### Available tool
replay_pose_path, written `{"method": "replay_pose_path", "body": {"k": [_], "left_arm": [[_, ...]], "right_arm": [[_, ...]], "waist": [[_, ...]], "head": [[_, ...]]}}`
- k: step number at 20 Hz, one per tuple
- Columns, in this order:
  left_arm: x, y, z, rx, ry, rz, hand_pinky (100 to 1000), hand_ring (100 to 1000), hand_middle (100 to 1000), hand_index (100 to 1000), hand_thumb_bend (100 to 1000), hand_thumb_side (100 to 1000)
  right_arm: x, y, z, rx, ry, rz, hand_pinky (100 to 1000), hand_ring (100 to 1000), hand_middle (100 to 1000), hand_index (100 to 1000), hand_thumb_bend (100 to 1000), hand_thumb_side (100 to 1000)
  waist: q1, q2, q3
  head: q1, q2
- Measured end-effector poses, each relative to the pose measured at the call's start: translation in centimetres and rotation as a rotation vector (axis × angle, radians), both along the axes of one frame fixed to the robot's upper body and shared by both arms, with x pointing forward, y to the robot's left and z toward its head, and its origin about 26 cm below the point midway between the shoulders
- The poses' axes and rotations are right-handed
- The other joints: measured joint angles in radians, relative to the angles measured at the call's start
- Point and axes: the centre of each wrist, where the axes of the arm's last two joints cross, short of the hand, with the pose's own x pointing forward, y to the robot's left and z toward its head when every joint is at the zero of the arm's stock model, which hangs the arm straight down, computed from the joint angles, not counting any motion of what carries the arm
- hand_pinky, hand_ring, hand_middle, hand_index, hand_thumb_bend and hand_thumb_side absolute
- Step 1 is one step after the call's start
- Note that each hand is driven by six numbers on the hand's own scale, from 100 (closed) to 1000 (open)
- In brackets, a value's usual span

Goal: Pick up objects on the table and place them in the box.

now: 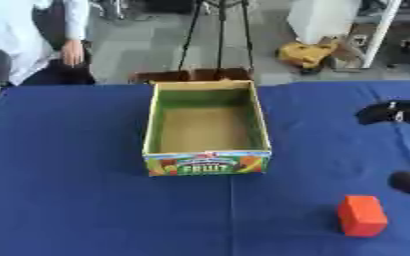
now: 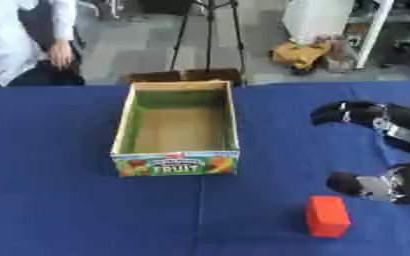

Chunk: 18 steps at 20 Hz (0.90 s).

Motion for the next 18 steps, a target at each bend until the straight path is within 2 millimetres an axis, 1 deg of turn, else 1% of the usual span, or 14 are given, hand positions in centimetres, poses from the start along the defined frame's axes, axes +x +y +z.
{"method": "replay_pose_path", "body": {"k": [1, 2, 4, 7, 8, 9, 10, 12, 14, 16, 17, 18], "left_arm": [[0.0, 0.0, 0.0, -0.002, -0.001, 0.001, 934, 929, 890, 1000, 328, 1000], [0.0, 0.0, 0.0, -0.005, -0.001, 0.0, 934, 929, 890, 1000, 327, 1000], [0.0, -0.1, -0.1, -0.008, 0.0, -0.001, 933, 929, 890, 1000, 327, 1000], [0.0, -0.1, -0.1, -0.009, 0.0, -0.001, 931, 929, 890, 1000, 323, 1000], [0.0, -0.1, -0.1, -0.009, 0.0, -0.001, 931, 929, 890, 1000, 321, 1000], [0.0, -0.1, -0.1, -0.009, 0.0, -0.001, 931, 928, 890, 1000, 321, 1000], [0.0, -0.1, -0.1, -0.009, 0.0, 0.0, 930, 928, 890, 1000, 319, 1000], [0.0, -0.1, -0.1, -0.011, 0.0, 0.001, 929, 928, 889, 1000, 317, 1000], [0.0, -0.1, -0.1, -0.014, 0.0, 0.004, 928, 927, 889, 1000, 314, 1000], [0.0, -0.1, -0.2, -0.016, 0.0, 0.005, 927, 927, 888, 1000, 314, 1000], [0.0, -0.1, -0.2, -0.017, -0.001, 0.006, 927, 927, 888, 1000, 314, 1000], [0.0, -0.1, -0.2, -0.018, -0.001, 0.007, 926, 927, 888, 1000, 313, 1000]], "right_arm": [[0.0, 0.0, 0.0, -0.016, 0.003, -0.003, 985, 984, 919, 1000, 384, 708], [0.0, 0.0, 0.0, -0.029, 0.007, -0.005, 986, 985, 920, 1000, 371, 701], [0.0, 0.0, -0.1, -0.052, 0.016, -0.007, 987, 987, 923, 1000, 373, 693], [0.0, 0.1, -0.1, -0.077, 0.032, -0.005, 985, 987, 923, 1000, 420, 708], [0.0, 0.1, -0.2, -0.084, 0.037, -0.005, 986, 989, 924, 1000, 489, 725], [0.0, 0.1, -0.2, -0.092, 0.041, -0.004, 986, 989, 925, 1000, 507, 729], [0.0, 0.1, -0.2, -0.099, 0.044, -0.003, 987, 991, 927, 1000, 559, 750], [0.0, 0.1, -0.3, -0.115, 0.05, 0.0, 988, 994, 929, 1000, 601, 770], [0.0, 0.1, -0.6, -0.131, 0.066, 0.007, 987, 995, 929, 1000, 612, 777], [-0.1, 0.1, -0.9, -0.146, 0.081, 0.009, 985, 994, 927, 1000, 612, 760], [-0.1, 0.1, -1.0, -0.153, 0.09, 0.009, 984, 994, 925, 1000, 602, 769], [-0.1, 0.1, -1.2, -0.162, 0.096, 0.007, 979, 992, 923, 1000, 580, 753]], "waist": [[0.0, 0.0, 0.0], [0.0, 0.002, 0.0], [0.0, 0.006, 0.0], [0.0, 0.006, 0.0], [0.0, 0.006, -0.001], [0.0, 0.006, -0.001], [0.0, 0.006, -0.002], [0.0, 0.007, -0.003], [0.0, 0.009, -0.005], [0.0, 0.012, -0.006], [0.0, 0.012, -0.006], [0.0, 0.013, -0.006]], "head": [[0.0, 0.003], [-0.001, 0.005], [-0.001, 0.006], [-0.001, 0.016], [0.0, 0.022], [0.002, 0.03], [0.004, 0.04], [0.014, 0.06], [0.027, 0.075], [0.037, 0.078], [0.04, 0.079], [0.04, 0.079]]}}
